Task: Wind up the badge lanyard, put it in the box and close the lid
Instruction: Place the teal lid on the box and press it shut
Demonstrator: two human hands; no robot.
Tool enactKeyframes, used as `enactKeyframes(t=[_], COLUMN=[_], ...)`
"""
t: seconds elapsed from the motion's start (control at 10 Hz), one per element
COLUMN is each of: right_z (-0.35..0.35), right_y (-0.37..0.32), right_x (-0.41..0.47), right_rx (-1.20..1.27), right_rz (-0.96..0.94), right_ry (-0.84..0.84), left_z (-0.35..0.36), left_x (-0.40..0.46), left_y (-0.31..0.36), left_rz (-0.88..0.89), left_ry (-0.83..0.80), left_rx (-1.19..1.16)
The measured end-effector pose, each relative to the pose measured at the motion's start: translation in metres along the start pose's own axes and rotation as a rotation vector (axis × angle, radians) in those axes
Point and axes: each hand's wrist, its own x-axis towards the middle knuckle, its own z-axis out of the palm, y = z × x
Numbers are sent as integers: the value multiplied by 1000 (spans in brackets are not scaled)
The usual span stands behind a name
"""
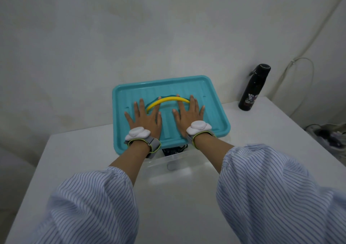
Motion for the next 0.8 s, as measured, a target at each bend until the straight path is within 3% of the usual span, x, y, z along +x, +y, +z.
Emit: enactKeyframes(t=[0.8], right_z=[40], right_y=[46], right_x=[-10], right_rx=[-16], right_rz=[-32], right_ry=[-170], left_z=[58], left_x=[-18], left_y=[10], left_rz=[-103], left_ry=[-158], left_rx=[42])
